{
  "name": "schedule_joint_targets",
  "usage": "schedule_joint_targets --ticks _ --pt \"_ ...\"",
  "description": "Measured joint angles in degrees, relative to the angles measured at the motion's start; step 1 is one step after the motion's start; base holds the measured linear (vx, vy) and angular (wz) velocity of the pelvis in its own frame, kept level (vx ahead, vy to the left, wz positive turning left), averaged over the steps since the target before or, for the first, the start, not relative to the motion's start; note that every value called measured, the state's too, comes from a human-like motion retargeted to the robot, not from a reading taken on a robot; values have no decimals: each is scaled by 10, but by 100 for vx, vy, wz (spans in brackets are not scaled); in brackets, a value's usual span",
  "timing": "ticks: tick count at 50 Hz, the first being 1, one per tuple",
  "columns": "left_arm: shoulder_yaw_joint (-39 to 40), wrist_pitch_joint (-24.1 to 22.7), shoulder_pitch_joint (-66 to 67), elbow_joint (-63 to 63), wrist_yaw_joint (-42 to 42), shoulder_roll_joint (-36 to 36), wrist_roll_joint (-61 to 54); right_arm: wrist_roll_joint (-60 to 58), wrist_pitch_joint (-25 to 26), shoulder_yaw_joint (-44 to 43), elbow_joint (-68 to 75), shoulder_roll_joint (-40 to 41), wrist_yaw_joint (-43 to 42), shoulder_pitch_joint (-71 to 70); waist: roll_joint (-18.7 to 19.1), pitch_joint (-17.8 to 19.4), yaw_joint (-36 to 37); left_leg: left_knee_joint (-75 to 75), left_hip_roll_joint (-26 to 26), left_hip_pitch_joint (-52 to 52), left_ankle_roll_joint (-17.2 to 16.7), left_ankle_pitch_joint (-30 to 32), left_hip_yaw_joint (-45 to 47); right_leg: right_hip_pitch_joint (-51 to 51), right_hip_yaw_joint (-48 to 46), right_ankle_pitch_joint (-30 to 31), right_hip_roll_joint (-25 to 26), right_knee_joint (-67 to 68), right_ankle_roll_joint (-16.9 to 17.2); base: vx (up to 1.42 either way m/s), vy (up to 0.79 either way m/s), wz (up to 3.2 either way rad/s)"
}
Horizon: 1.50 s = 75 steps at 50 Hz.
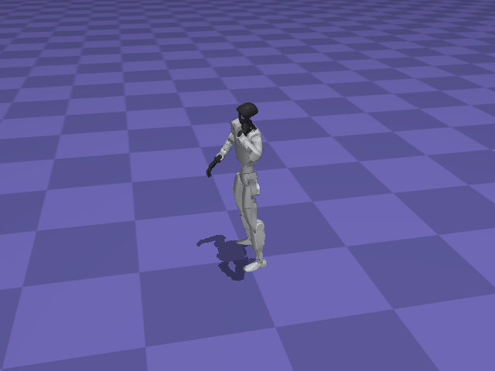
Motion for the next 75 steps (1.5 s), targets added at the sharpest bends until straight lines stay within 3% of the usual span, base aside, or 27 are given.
schedule_joint_targets --ticks 6,15,27,38,45,55,65,75 --pt "-16 9 -43 6 -8 -32 3 -13 22 17 69 3 13 18 42 -22 -37 -8 -5 -5 -11 11 -8 0 -10 -1 -4 -4 -5 -1 0 6" --pt "-110 29 -206 20 27 -44 22 24 32 12 127 -12 -4 8 105 -39 -83 -5 -4 -11 -9 17 -2 -2 -7 3 -2 -15 -4 0 0 0" --pt "-176 33 -329 35 63 -56 83 21 10 13 111 -6 -15 -33 128 -45 -104 -15 0 -11 -5 21 20 -17 14 9 7 -26 0 0 0 0" --pt "-149 28 -299 35 57 -69 93 8 4 69 79 6 1 -66 95 -55 -83 -15 6 -10 3 15 30 -28 27 5 12 -17 0 0 0 0" --pt "-121 13 -194 20 43 -31 35 18 1 46 29 4 -17 -82 92 -52 -95 -5 12 0 5 5 37 -23 33 3 15 -8 2 0 0 0" --pt "-43 -5 -59 -4 18 16 -12 32 -2 -26 19 13 -45 -73 134 -41 -135 29 18 20 10 -19 61 -6 58 -1 15 -4 5 1 -1 -21" --pt "-97 -13 -102 -6 30 33 -24 49 15 -51 142 0 -58 -24 184 -53 -164 33 18 26 13 -19 79 -6 74 -2 17 -9 9 1 -2 -11" --pt "-103 3 -140 9 8 9 -31 78 49 -64 252 -3 -44 13 200 -59 -179 22 17 9 12 -7 71 -18 64 0 17 -17 9 0 0 0"
